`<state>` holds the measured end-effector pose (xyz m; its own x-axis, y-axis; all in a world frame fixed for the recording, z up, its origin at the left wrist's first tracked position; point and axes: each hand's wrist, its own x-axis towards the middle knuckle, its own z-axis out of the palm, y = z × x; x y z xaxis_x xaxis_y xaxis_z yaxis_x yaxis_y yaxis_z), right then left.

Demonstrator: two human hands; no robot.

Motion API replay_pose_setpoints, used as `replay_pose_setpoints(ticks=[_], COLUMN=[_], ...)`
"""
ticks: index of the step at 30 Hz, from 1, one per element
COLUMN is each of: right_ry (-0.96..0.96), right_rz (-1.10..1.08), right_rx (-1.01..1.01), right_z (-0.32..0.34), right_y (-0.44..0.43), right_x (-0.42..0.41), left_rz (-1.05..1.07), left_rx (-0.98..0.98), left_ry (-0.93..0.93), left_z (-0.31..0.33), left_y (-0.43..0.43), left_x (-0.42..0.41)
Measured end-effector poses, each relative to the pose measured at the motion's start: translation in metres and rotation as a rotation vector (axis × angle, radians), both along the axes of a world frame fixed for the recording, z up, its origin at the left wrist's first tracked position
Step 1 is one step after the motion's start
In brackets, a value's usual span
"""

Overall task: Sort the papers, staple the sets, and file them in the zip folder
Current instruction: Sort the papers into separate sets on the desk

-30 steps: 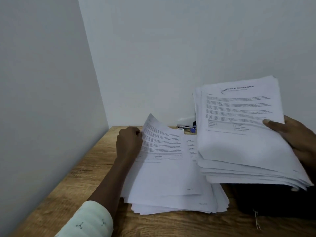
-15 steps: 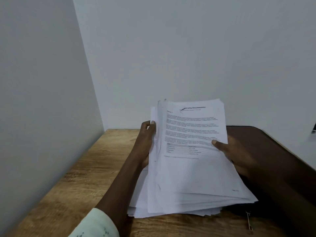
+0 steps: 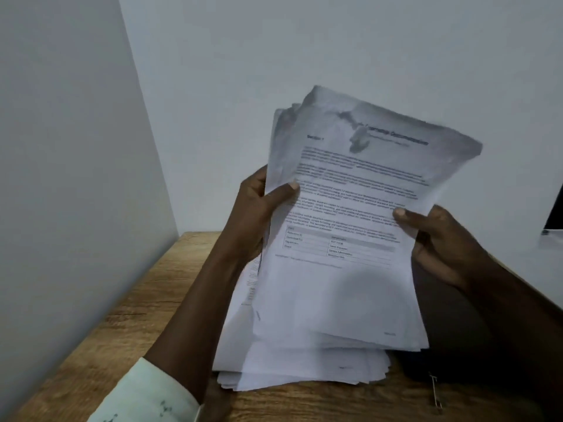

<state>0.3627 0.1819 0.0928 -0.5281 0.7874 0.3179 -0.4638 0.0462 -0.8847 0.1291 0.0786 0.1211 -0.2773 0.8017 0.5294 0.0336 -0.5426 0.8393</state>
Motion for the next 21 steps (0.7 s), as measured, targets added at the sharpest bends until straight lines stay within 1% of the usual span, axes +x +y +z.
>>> replay_pose_setpoints(ticks=[2,4,6,8,10,13,17,18,21], right_ry=[0.015,0.004,0.027,0.046,0.063,0.071,-0.045,-0.067,-0.136], right_rz=[-0.201,-0.41,-0.527,-0.582,-0.571,-0.488,-0.246,-0.217,-0.266], right_rx=[0.125,0.305,0.421,0.488,0.501,0.435,0.305,0.279,0.286], right_z=[0.012,0.025,0.032,0.037,0.04,0.033,0.006,-0.001,-0.012], right_y=[-0.006,-0.014,-0.018,-0.021,-0.022,-0.015,-0.004,-0.002,0.003], right_x=[-0.002,-0.005,-0.009,-0.014,-0.019,-0.027,-0.034,-0.036,-0.041], left_rz=[0.049,0.088,0.14,0.174,0.188,0.2,0.236,0.241,0.265], left_rx=[0.069,0.14,0.183,0.202,0.209,0.189,0.053,0.017,-0.062], left_ry=[0.082,0.081,0.058,0.042,0.027,0.022,0.033,0.028,0.007], left_z=[0.013,0.023,0.026,0.026,0.025,0.018,-0.009,-0.018,-0.043], left_y=[-0.003,-0.005,-0.004,-0.003,-0.003,-0.002,0.004,0.006,0.012], left_x=[0.004,0.006,0.005,0.006,0.007,0.005,-0.004,-0.006,-0.011])
